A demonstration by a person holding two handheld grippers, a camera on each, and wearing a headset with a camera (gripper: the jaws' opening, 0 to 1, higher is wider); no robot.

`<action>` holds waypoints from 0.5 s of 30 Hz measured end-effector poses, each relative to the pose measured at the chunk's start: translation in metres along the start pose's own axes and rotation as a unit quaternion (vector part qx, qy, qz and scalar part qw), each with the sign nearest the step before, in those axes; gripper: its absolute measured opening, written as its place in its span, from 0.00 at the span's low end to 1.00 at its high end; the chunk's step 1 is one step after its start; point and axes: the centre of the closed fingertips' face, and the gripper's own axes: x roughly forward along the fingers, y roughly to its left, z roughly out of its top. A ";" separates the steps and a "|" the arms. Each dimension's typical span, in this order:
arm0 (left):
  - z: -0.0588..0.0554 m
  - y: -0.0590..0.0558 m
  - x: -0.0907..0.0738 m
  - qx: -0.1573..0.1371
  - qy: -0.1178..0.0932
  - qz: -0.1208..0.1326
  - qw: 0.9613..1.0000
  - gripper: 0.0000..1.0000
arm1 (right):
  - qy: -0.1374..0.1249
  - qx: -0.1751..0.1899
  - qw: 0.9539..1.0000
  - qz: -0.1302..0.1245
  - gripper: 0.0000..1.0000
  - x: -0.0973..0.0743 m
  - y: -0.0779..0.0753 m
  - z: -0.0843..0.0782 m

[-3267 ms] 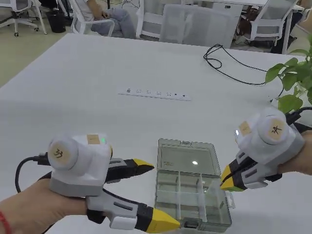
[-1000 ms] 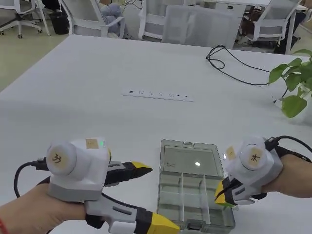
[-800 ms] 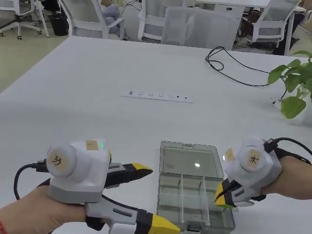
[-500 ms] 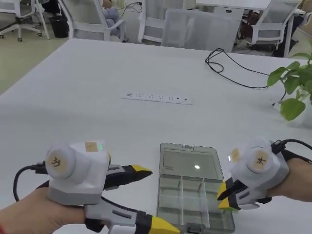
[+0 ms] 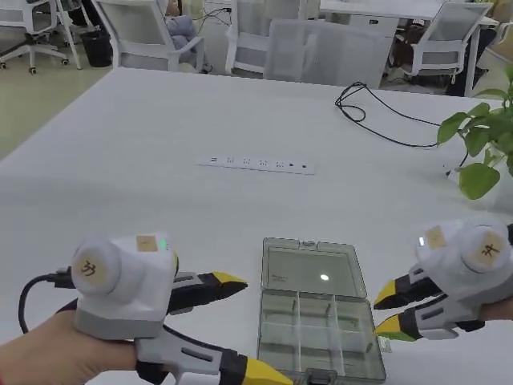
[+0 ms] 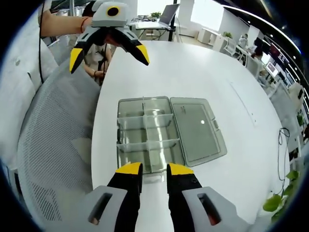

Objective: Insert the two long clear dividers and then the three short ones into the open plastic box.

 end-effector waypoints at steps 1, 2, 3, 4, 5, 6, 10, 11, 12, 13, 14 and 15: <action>0.000 0.000 -0.001 0.000 -0.001 0.000 1.000 0.88 | -0.005 0.005 1.000 -0.004 0.22 -0.003 -0.001 0.000; 0.000 0.000 -0.001 0.001 -0.001 0.000 1.000 0.88 | -0.013 0.013 1.000 -0.007 0.24 -0.007 -0.001 0.001; 0.000 0.000 -0.001 0.001 -0.001 0.001 1.000 0.88 | -0.018 0.019 1.000 -0.009 0.25 -0.009 -0.001 0.001; 0.000 0.000 -0.001 0.001 0.000 0.001 1.000 0.88 | -0.022 0.023 0.999 -0.013 0.27 -0.013 -0.002 -0.001; 0.000 0.000 -0.001 0.001 0.000 0.000 1.000 0.89 | -0.026 0.026 0.999 -0.018 0.28 -0.016 -0.002 -0.001; 0.000 0.000 -0.001 0.000 0.001 0.000 1.000 0.89 | -0.030 0.032 0.999 -0.021 0.29 -0.019 -0.003 -0.001; 0.000 -0.001 -0.001 0.001 0.002 -0.003 1.000 0.91 | -0.051 0.058 0.997 -0.028 0.35 -0.031 0.001 -0.003; 0.000 -0.001 -0.001 0.002 0.002 -0.004 1.000 0.92 | -0.054 0.061 0.996 -0.028 0.37 -0.033 0.003 -0.005; -0.001 -0.001 -0.001 0.003 0.003 -0.004 1.000 0.93 | -0.055 0.063 0.996 -0.029 0.39 -0.035 0.005 -0.006; -0.002 -0.001 -0.001 0.001 0.005 -0.003 1.000 0.94 | -0.056 0.065 0.996 -0.031 0.41 -0.037 0.007 -0.009; -0.002 -0.002 -0.001 0.001 0.005 -0.004 1.000 0.94 | -0.057 0.066 0.996 -0.033 0.42 -0.038 0.008 -0.010; -0.003 -0.001 -0.001 0.001 0.005 -0.003 1.000 0.95 | -0.059 0.070 0.995 -0.034 0.43 -0.040 0.009 -0.012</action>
